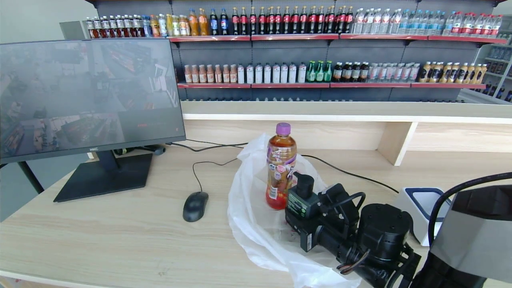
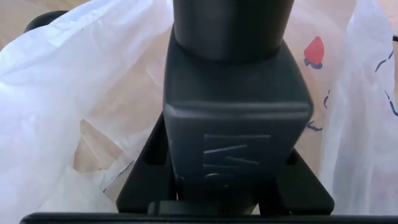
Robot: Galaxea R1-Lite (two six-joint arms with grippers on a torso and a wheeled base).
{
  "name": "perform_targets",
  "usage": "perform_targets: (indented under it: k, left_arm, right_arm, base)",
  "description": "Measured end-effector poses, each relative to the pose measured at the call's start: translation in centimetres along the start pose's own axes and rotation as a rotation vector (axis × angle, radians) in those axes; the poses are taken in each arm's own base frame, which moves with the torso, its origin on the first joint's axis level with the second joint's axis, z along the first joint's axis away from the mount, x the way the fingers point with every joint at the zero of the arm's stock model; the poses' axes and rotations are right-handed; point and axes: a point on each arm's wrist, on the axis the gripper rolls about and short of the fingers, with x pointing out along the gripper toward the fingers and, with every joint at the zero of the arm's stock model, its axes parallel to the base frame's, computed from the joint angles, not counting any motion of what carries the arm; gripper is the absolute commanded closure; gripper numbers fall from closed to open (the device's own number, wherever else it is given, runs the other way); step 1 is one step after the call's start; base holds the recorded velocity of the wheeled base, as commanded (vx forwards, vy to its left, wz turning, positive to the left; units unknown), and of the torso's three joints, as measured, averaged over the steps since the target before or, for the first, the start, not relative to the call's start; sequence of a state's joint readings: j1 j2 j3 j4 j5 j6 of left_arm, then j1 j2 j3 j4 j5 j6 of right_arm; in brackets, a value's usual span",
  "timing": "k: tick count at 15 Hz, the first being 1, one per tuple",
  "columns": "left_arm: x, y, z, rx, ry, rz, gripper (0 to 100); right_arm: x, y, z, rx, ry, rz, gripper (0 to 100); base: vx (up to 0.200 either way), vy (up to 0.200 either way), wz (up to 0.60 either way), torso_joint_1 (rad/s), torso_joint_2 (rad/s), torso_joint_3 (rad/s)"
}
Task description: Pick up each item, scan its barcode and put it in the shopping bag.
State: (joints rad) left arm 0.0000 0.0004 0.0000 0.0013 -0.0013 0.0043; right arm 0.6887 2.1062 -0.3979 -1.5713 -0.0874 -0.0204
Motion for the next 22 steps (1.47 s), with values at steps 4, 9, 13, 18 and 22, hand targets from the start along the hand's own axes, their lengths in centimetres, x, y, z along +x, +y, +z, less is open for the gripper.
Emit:
perform_targets:
  k: [4, 9, 13, 18, 22]
  left_arm:
    - [0.0, 0.0, 0.0, 0.000, 0.000, 0.000, 100]
    - [0.0, 0.0, 0.0, 0.000, 0.000, 0.000, 100]
    - [0.0, 0.0, 0.0, 0.000, 0.000, 0.001, 100]
    - [0.0, 0.0, 0.0, -0.001, 0.000, 0.001, 100]
    - [0.0, 0.0, 0.0, -0.001, 0.000, 0.001, 100]
  right_arm:
    - [-0.5, 0.2, -0.2, 0.015, 0.023, 0.011, 0]
    - [-0.9, 0.0, 0.6, 0.022, -0.007, 0.004, 0]
    - [-2.1, -0.1, 1.3, 0.023, -0.019, 0.003, 0]
    - [-4.3, -0.3, 2.7, 0.024, -0.056, 0.003, 0]
    - [-6.0, -0.6, 3.9, 0.021, -0.095, 0.001, 0]
  base:
    - [0.000, 0.000, 0.00, 0.000, 0.00, 0.000]
    - [0.000, 0.000, 0.00, 0.000, 0.00, 0.000]
    - [0.000, 0.000, 0.00, 0.000, 0.00, 0.000]
    - [0.000, 0.000, 0.00, 0.000, 0.00, 0.000]
    - [0.000, 0.000, 0.00, 0.000, 0.00, 0.000]
